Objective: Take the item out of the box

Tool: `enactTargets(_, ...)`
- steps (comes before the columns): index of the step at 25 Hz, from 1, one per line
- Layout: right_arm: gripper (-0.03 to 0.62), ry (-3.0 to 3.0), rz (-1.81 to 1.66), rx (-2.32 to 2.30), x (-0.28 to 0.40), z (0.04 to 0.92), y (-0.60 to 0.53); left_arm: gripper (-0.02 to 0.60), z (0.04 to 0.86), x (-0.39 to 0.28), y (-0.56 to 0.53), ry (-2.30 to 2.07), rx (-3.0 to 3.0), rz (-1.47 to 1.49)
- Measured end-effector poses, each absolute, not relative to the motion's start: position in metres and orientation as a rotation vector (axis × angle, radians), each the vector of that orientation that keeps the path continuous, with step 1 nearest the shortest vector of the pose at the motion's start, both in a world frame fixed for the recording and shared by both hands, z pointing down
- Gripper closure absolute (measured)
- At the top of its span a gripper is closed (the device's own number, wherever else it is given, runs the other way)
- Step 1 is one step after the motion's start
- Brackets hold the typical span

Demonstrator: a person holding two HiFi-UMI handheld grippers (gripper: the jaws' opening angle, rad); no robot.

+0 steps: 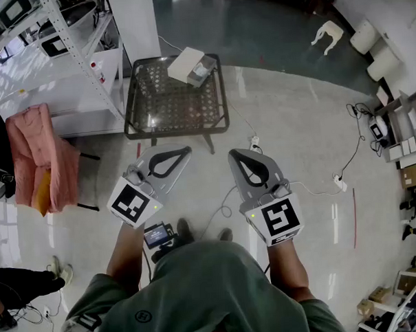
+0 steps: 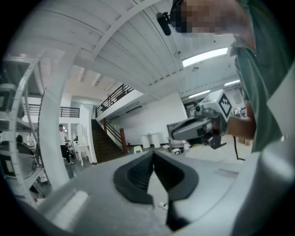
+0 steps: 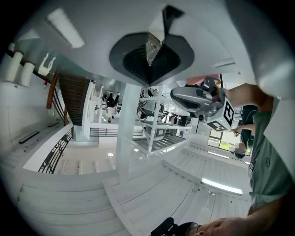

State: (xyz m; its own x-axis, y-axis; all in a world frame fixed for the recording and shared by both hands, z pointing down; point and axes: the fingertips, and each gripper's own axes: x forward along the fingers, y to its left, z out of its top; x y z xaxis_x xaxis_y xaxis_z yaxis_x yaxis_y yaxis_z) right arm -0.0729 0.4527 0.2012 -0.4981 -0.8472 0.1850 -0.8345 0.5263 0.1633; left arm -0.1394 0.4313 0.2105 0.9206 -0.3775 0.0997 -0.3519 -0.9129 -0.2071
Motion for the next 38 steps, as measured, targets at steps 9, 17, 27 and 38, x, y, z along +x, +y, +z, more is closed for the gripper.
enactTargets(9,0.589,-2.51,-0.058,1.441,-0.095,0.205,0.441,0.577,0.214,-0.161,0.419,0.53,-2.905,-0.201)
enactTargets(17,0.589,-2.52,-0.042,1.521,-0.117,0.202,0.421,0.577,0.216,-0.185,0.399,0.487,-2.912,-0.198)
enactTargets(27,0.588,-2.518,-0.007,1.566,-0.125,0.201,0.405,0.577,0.218,-0.189,0.379,0.424,-2.929,-0.166)
enactTargets(38,0.589,-2.606,-0.04,1.565,-0.049,0.2,0.358,0.577,0.224,-0.132,0.343,0.566,-2.909,-0.227)
